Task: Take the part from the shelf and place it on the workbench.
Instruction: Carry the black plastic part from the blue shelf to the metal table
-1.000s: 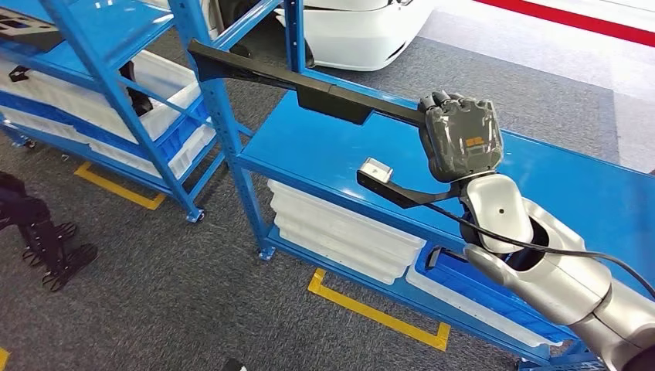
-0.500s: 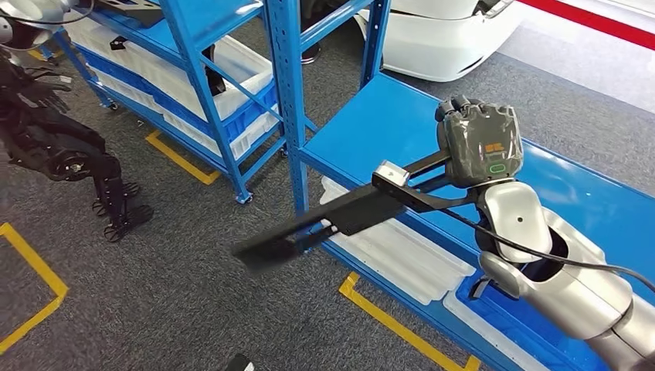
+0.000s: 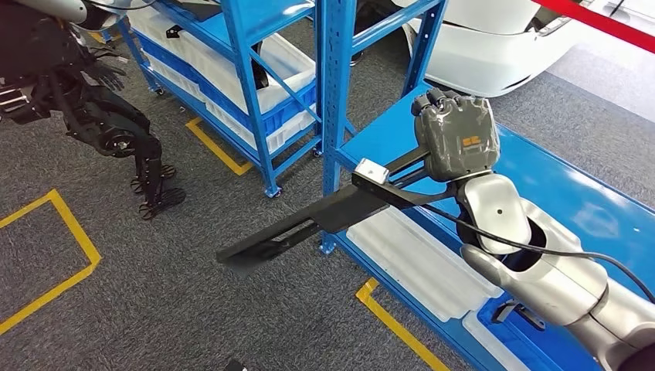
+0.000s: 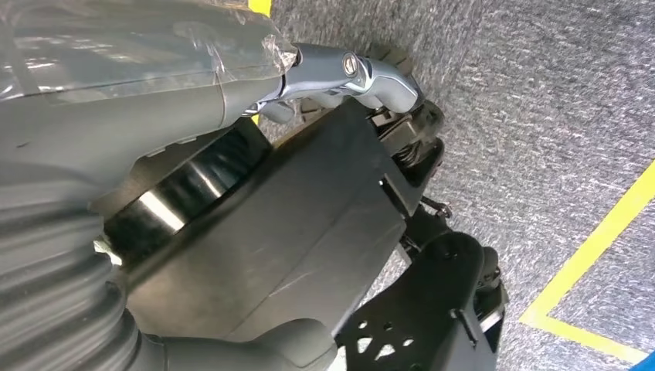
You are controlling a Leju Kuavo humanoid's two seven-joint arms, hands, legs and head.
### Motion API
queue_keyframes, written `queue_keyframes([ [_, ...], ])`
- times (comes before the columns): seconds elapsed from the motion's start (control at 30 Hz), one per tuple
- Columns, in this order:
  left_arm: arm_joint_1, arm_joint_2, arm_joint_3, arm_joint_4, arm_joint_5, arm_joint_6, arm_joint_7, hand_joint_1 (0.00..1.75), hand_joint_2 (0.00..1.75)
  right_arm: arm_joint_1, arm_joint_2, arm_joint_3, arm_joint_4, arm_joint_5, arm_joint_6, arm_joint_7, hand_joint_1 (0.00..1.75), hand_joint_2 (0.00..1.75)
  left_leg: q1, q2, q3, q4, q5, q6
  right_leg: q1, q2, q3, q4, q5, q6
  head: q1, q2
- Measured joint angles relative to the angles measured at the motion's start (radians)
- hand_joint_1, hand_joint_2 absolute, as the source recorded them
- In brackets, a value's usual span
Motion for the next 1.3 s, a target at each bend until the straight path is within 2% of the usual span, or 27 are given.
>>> queue_keyframes([
  [0.03, 0.0, 0.0, 0.0, 0.0, 0.0, 0.0, 0.0, 0.0, 1.75, 0.0, 0.002, 0.0, -0.002, 0.001, 0.0, -0.002, 1.75, 1.75, 0.001, -0.009, 0.001, -0.004, 0.003, 0.007, -0.003, 0.009, 0.0, 0.004, -0.006, 0.005, 0.004, 0.0],
  [0.1, 0.0, 0.0, 0.0, 0.0, 0.0, 0.0, 0.0, 0.0, 1.75, 0.0, 0.004, 0.0, -0.004, 0.002, -0.002, -0.004, 1.75, 1.75, 0.004, -0.028, 0.003, -0.011, 0.01, 0.02, -0.011, 0.059, -0.022, 0.057, -0.046, 0.012, 0.01, 0.0],
  [0.13, 0.0, -0.001, 0.0, 0.0, 0.001, 0.0, 0.0, 0.0, 1.75, 0.001, 0.005, 0.0, -0.005, 0.003, -0.003, -0.005, 1.75, 1.75, 0.004, -0.039, 0.003, -0.013, 0.012, 0.023, -0.014, 0.089, -0.05, 0.116, -0.079, 0.014, 0.016, 0.0],
  [0.17, 0.0, -0.001, 0.0, 0.0, 0.0, 0.0, 0.0, 0.0, 1.75, 0.001, 0.005, 0.002, -0.006, 0.005, -0.005, -0.005, 1.75, 1.75, 0.004, -0.049, 0.003, -0.013, 0.013, 0.025, -0.015, 0.106, -0.084, 0.186, -0.11, 0.014, 0.021, 0.0],
  [0.2, 0.0, -0.002, 0.0, 0.0, 0.0, 0.0, 0.0, 0.0, 1.75, 0.002, 0.005, 0.004, -0.006, 0.008, -0.007, -0.006, 1.75, 1.75, 0.003, -0.061, 0.003, -0.013, 0.013, 0.026, -0.015, 0.113, -0.117, 0.25, -0.131, 0.014, 0.027, 0.0],
  [0.23, 0.001, -0.002, 0.0, 0.0, 0.0, 0.0, 0.0, 0.0, 1.75, 0.002, 0.006, 0.007, -0.007, 0.012, -0.01, -0.008, 1.75, 1.75, 0.002, -0.074, 0.002, -0.013, 0.013, 0.027, -0.015, 0.115, -0.139, 0.288, -0.135, 0.014, 0.032, 0.0],
  [0.27, 0.001, -0.002, 0.0, 0.0, 0.001, 0.0, 0.0, 0.0, 1.75, 0.002, 0.007, 0.01, -0.01, 0.017, -0.012, -0.01, 1.75, 1.75, 0.001, -0.088, 0.003, -0.012, 0.013, 0.027, -0.015, 0.117, -0.142, 0.286, -0.118, 0.013, 0.035, 0.0],
  [0.3, 0.001, -0.002, 0.0, 0.0, 0.001, 0.0, 0.0, 0.0, 1.75, 0.002, 0.008, 0.013, -0.015, 0.022, -0.013, -0.012, 1.75, 1.75, 0.001, -0.102, 0.003, -0.011, 0.013, 0.027, -0.016, 0.121, -0.127, 0.244, -0.084, 0.011, 0.037, 0.0],
  [0.37, 0.0, -0.004, 0.0, 0.0, 0.001, 0.0, 0.0, 0.0, 1.75, 0.002, 0.01, 0.018, -0.027, 0.032, -0.013, -0.014, 1.75, 1.75, 0.001, -0.13, 0.001, -0.007, 0.013, 0.024, -0.018, 0.159, -0.07, 0.109, -0.01, 0.005, 0.041, 0.0],
  [0.43, -0.002, -0.005, 0.0, 0.0, 0.0, 0.001, 0.0, 0.0, 1.75, 0.001, 0.013, 0.021, -0.039, 0.039, -0.013, -0.014, 1.75, 1.75, 0.004, -0.155, -0.005, -0.004, 0.015, 0.016, -0.019, 0.193, -0.036, 0.028, 0.017, 0.003, 0.041, 0.0],
  [0.47, -0.002, -0.006, 0.0, 0.0, 0.0, 0.001, -0.001, 0.0, 1.75, 0.001, 0.015, 0.023, -0.043, 0.041, -0.013, -0.014, 1.75, 1.75, 0.006, -0.168, -0.008, -0.005, 0.018, 0.009, -0.017, 0.193, -0.032, 0.02, 0.014, 0.003, 0.04, 0.0],
  [0.5, -0.001, -0.006, 0.0, 0.0, 0.0, 0.001, -0.001, 0.0, 1.75, 0.001, 0.017, 0.025, -0.048, 0.043, -0.013, -0.015, 1.75, 1.75, 0.008, -0.181, -0.011, -0.007, 0.021, 0.002, -0.016, 0.18, -0.03, 0.013, 0.015, 0.001, 0.04, 0.0],
  [0.53, 0.0, -0.006, 0.0, 0.0, 0.0, 0.001, -0.002, 0.0, 1.75, 0.001, 0.021, 0.026, -0.053, 0.045, -0.013, -0.016, 1.75, 1.75, 0.008, -0.183, -0.013, -0.006, 0.02, -0.004, -0.017, 0.166, -0.027, 0.009, 0.017, -0.003, 0.039, 0.0],
  [0.6, 0.0, -0.005, 0.0, 0.0, -0.001, 0.001, -0.002, 0.0, 1.75, 0.0, 0.03, 0.028, -0.062, 0.047, -0.015, -0.022, 1.75, 1.75, 0.002, -0.14, -0.028, 0.035, -0.009, -0.015, -0.018, 0.137, -0.018, -0.004, 0.022, -0.015, 0.03, 0.0],
  [0.67, -0.003, -0.004, 0.001, 0.0, -0.003, 0.003, -0.002, 0.0, 1.75, -0.002, 0.037, 0.031, -0.068, 0.049, -0.018, -0.029, 1.75, 1.75, 0.0, -0.075, -0.076, 0.153, -0.076, -0.021, -0.015, 0.108, -0.014, -0.008, 0.022, -0.025, 0.014, 0.0],
  [0.73, -0.005, -0.003, 0.001, 0.001, -0.005, 0.004, -0.002, 0.0, 1.75, -0.002, 0.043, 0.037, -0.07, 0.05, -0.021, -0.035, 1.75, 1.75, 0.004, -0.052, -0.123, 0.266, -0.123, -0.025, -0.01, 0.079, -0.013, -0.007, 0.019, -0.029, 0.005, 0.0],
  [0.77, -0.006, -0.002, 0.001, 0.001, -0.006, 0.004, -0.002, 0.0, 1.75, -0.002, 0.047, 0.039, -0.07, 0.05, -0.023, -0.037, 1.75, 1.75, 0.005, -0.048, -0.124, 0.277, -0.12, -0.026, -0.01, 0.066, -0.013, -0.006, 0.018, -0.03, 0.002, 0.0],
  [0.8, -0.005, -0.002, 0.001, 0.001, -0.007, 0.004, -0.002, 0.0, 1.75, -0.002, 0.051, 0.041, -0.071, 0.05, -0.023, -0.039, 1.75, 1.75, 0.006, -0.044, -0.104, 0.246, -0.099, -0.027, -0.009, 0.054, -0.012, -0.005, 0.016, -0.029, -0.002, 0.0],
  [0.83, -0.005, -0.001, 0.002, 0.002, -0.008, 0.004, -0.002, 0.0, 1.75, -0.003, 0.055, 0.043, -0.073, 0.05, -0.024, -0.039, 1.75, 1.75, 0.007, -0.034, -0.069, 0.183, -0.066, -0.027, -0.009, 0.042, -0.011, -0.003, 0.013, -0.028, -0.006, 0.0],
  [0.9, -0.004, -0.001, 0.002, 0.002, -0.009, 0.003, -0.002, 0.0, 1.75, -0.007, 0.06, 0.043, -0.075, 0.051, -0.025, -0.039, 1.75, 1.75, 0.002, 0.016, -0.003, 0.051, -0.019, -0.023, -0.004, 0.022, -0.01, 0.003, 0.006, -0.021, -0.016, 0.0],
  [0.97, -0.003, -0.002, 0.001, 0.002, -0.009, 0.002, -0.002, 0.0, 1.75, -0.01, 0.061, 0.044, -0.076, 0.053, -0.026, -0.04, 1.75, 1.75, -0.005, 0.043, 0.014, -0.002, -0.011, -0.013, 0.004, 0.002, -0.01, 0.007, 0.001, -0.014, -0.016, 0.0],
  [1.03, 0.001, -0.003, 0.001, 0.002, -0.009, 0.002, -0.002, 0.0, 1.75, -0.01, 0.064, 0.046, -0.076, 0.053, -0.026, -0.04, 1.75, 1.75, -0.006, 0.022, 0.011, -0.008, -0.007, 0.0, 0.003, -0.013, -0.009, 0.008, -0.004, -0.006, -0.008, 0.0],
  [1.1, 0.001, -0.003, 0.001, 0.002, -0.009, 0.002, -0.002, 0.0, 1.75, -0.011, 0.068, 0.047, -0.077, 0.053, -0.027, -0.04, 1.75, 1.75, -0.004, -0.002, 0.013, -0.016, 0.0, 0.013, -0.005, 0.033, -0.021, 0.042, -0.033, 0.002, -0.002, 0.0],
  [1.17, -0.002, -0.004, 0.002, 0.002, -0.009, 0.002, -0.002, 0.0, 1.75, -0.011, 0.068, 0.048, -0.078, 0.053, -0.03, -0.041, 1.75, 1.75, -0.002, -0.027, 0.015, -0.02, 0.003, 0.021, -0.012, 0.098, -0.07, 0.152, -0.091, 0.005, 0.007, 0.0],
  [1.23, -0.002, -0.005, 0.002, 0.002, -0.009, 0.002, -0.002, 0.0, 1.75, -0.011, 0.068, 0.05, -0.078, 0.051, -0.036, -0.043, 1.75, 1.75, -0.002, -0.054, 0.015, -0.019, 0.004, 0.023, -0.012, 0.115, -0.134, 0.272, -0.131, 0.006, 0.018, 0.0],
  [1.27, -0.002, -0.005, 0.002, 0.002, -0.009, 0.002, -0.002, 0.0, 1.75, -0.01, 0.069, 0.052, -0.078, 0.05, -0.041, -0.044, 1.75, 1.75, -0.003, -0.069, 0.016, -0.018, 0.004, 0.023, -0.012, 0.116, -0.148, 0.293, -0.124, 0.007, 0.022, 0.0],
  [1.3, -0.002, -0.005, 0.002, 0.002, -0.01, 0.002, -0.002, 0.0, 1.75, -0.011, 0.069, 0.053, -0.078, 0.048, -0.047, -0.046, 1.75, 1.75, -0.003, -0.085, 0.017, -0.016, 0.003, 0.023, -0.013, 0.118, -0.144, 0.274, -0.099, 0.005, 0.025, 0.0],
])
